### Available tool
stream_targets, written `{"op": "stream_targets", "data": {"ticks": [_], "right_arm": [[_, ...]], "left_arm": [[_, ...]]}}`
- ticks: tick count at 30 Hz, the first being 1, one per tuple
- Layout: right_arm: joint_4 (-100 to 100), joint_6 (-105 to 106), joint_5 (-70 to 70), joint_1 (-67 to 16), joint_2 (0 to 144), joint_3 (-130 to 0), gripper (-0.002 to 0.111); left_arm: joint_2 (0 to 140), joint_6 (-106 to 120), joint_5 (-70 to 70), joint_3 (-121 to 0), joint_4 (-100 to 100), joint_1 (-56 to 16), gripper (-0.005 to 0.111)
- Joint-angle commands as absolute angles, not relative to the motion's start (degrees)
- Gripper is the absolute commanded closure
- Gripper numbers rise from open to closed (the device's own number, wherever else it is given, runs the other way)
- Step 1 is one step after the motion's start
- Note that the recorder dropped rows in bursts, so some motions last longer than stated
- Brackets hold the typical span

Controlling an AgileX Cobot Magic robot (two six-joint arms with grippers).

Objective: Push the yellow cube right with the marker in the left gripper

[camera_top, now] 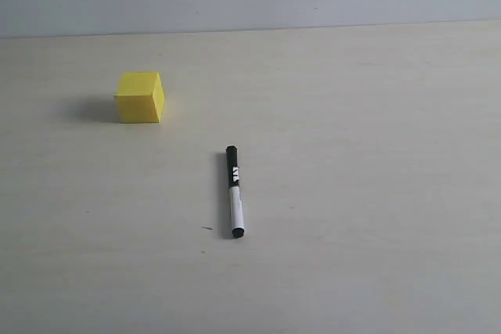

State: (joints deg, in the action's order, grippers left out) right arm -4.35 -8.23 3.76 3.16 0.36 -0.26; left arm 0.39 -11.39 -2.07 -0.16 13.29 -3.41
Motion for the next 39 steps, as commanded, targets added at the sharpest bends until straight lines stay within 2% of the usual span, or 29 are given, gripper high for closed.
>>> {"op": "stream_targets", "data": {"ticks": [1, 6, 16, 26, 33, 39], "right_arm": [[-4.6, -8.1, 3.8, 3.4, 0.0, 0.0, 0.108], [-4.6, -8.2, 3.8, 3.4, 0.0, 0.0, 0.108], [-4.7, -8.2, 3.8, 3.4, 0.0, 0.0, 0.108], [-4.4, -8.1, 3.8, 3.4, 0.0, 0.0, 0.108], [-4.4, -8.1, 3.8, 3.4, 0.0, 0.0, 0.108], [-4.4, -8.1, 3.8, 3.4, 0.0, 0.0, 0.108]], "left_arm": [[0.0, -11.5, -2.1, 0.0, 13.3, -3.3, 0.107], [0.0, -12.0, 2.2, 0.0, 13.3, -3.3, 0.107], [0.0, -41.4, 23.5, 0.0, 12.9, -3.3, 0.107], [0.0, -40.5, 23.7, 0.0, 13.1, -3.3, 0.107], [3.0, -25.9, 9.0, 0.0, 8.6, -2.6, 0.107], [9.1, -28.2, 13.8, 0.0, 8.6, -2.5, 0.107]]}}
